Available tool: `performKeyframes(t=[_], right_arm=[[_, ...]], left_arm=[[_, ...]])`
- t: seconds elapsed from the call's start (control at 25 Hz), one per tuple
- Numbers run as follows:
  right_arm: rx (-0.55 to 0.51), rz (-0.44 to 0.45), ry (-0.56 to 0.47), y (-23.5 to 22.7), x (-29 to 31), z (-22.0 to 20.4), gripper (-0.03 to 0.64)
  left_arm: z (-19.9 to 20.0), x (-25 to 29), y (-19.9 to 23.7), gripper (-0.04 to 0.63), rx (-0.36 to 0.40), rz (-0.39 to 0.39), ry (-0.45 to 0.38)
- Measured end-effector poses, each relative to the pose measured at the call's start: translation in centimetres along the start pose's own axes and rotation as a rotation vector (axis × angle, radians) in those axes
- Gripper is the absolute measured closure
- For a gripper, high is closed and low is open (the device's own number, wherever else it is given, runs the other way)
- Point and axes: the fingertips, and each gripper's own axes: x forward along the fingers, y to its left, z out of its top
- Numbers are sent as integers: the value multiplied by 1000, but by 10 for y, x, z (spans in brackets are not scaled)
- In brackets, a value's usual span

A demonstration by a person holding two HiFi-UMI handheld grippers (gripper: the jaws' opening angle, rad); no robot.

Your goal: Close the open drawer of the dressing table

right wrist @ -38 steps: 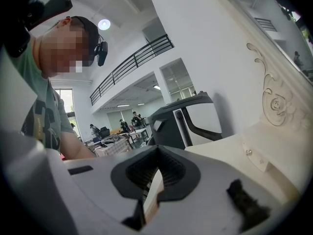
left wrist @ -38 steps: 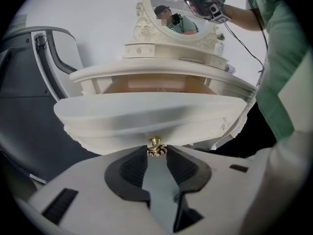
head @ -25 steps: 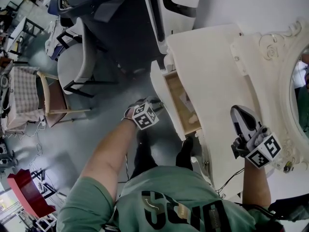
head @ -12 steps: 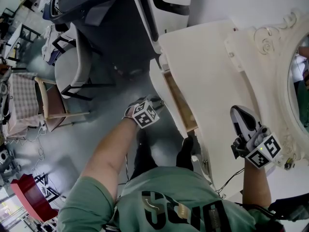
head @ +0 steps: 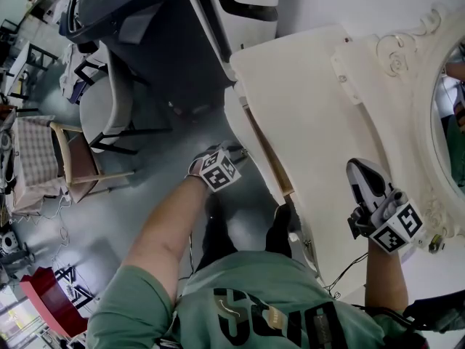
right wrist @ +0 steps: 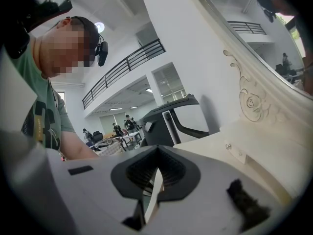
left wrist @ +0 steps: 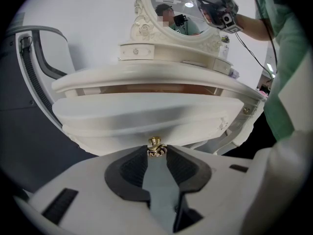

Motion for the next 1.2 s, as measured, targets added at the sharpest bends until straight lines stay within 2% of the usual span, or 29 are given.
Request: performKeyframes(t=[1.2], right_arm=[[25, -30, -21, -22, -14, -5, 606]], left_arm=[[30, 22, 2, 468, 10, -19, -23]])
